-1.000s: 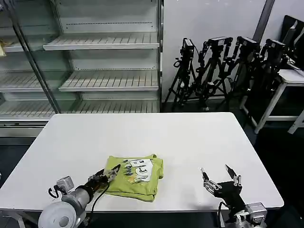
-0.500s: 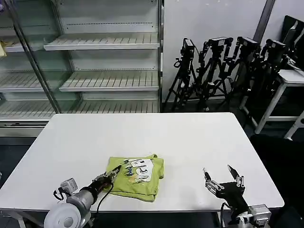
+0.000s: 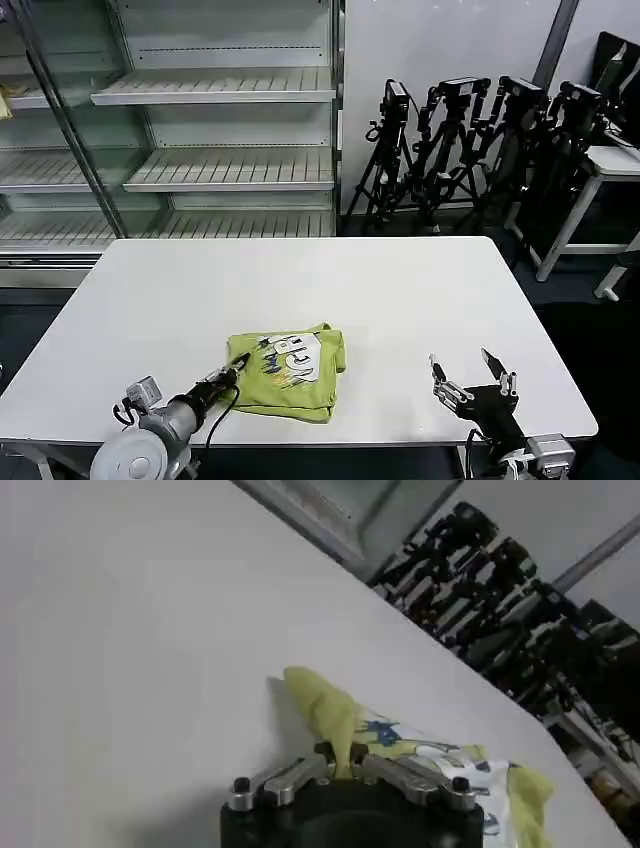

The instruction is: Fold and organize the clothes.

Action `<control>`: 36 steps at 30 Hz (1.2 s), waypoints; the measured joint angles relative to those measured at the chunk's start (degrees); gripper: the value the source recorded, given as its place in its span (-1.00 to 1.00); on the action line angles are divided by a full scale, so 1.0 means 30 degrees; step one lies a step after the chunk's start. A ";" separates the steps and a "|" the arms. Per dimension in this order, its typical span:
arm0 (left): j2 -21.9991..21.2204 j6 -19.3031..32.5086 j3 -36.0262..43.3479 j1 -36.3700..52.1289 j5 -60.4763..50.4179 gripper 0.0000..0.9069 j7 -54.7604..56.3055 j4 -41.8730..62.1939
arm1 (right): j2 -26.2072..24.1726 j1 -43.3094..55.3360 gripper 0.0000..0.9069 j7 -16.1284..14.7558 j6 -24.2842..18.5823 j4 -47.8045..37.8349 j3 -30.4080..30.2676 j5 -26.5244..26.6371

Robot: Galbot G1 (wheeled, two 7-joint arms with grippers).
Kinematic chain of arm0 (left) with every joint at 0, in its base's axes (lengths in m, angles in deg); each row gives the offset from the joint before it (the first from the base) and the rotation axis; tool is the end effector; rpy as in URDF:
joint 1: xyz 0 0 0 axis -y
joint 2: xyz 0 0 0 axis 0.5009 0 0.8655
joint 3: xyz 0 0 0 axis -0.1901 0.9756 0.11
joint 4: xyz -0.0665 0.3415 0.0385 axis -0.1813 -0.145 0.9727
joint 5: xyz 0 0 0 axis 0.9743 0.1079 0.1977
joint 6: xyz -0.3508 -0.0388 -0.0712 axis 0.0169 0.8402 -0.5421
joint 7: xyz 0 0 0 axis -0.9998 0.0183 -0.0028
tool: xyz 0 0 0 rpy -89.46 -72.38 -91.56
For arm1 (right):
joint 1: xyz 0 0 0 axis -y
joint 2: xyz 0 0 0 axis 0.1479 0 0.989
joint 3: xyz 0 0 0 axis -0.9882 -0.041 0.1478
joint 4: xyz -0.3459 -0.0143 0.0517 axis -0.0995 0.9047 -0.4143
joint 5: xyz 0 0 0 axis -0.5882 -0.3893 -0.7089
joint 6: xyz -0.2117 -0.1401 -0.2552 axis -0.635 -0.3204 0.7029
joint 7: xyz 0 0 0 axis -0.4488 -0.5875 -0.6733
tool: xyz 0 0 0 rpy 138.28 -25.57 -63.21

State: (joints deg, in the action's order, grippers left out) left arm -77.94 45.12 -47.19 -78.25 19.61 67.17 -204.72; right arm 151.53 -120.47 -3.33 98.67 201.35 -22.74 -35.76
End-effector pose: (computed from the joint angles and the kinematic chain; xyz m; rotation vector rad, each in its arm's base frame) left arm 0.2489 0.0681 -0.2588 -0.2565 -2.4194 0.8191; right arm 0.1391 -0.0398 -0.1890 0.1208 -2.8999 0.0730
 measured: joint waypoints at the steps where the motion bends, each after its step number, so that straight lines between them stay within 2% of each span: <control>1: 0.0058 -0.0015 -0.0141 -0.0014 0.0152 -0.96 0.0046 -0.0055 | 0.0024 -0.0002 1.00 -0.0002 -0.0003 0.0008 0.0000 -0.0001; 6: 0.0574 -0.0130 -0.1225 -0.0126 0.0494 -0.93 0.0116 -0.0391 | 0.0005 0.0159 1.00 -0.0005 -0.0034 -0.0002 -0.0080 0.0029; 13: 0.2264 -0.0271 -0.4329 -0.0491 -0.0385 -0.93 -0.0301 -0.1040 | -0.0323 0.0668 1.00 0.0058 0.0013 -0.0157 -0.0242 0.0355; 19: 0.4587 0.0079 -0.7354 -0.1257 -0.3565 -0.93 -0.1658 -0.1572 | -0.0553 0.1245 1.00 0.0025 -0.0021 -0.0416 -0.0504 0.0625; 23: 0.5969 0.0694 -0.8406 -0.1658 -0.6340 -0.93 -0.2373 -0.2095 | -0.0805 0.1563 1.00 0.0041 -0.0037 -0.0596 -0.0567 0.0847; 29: 0.6634 0.1980 -0.7303 -0.1787 -1.1319 -0.93 -0.2756 -0.2271 | -0.1050 0.1561 1.00 0.0049 -0.0167 -0.0620 -0.0452 0.0904; 36: 0.5558 0.3493 -0.3147 -0.1205 -1.6895 -0.93 -0.2631 -0.1127 | -0.1456 0.1366 1.00 0.0119 -0.0274 -0.0454 -0.0368 0.0789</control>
State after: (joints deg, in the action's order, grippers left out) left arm -61.27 55.60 -56.63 -81.86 -31.08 59.27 -208.10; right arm 147.16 -116.37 -2.97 97.85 199.98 -23.85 -33.39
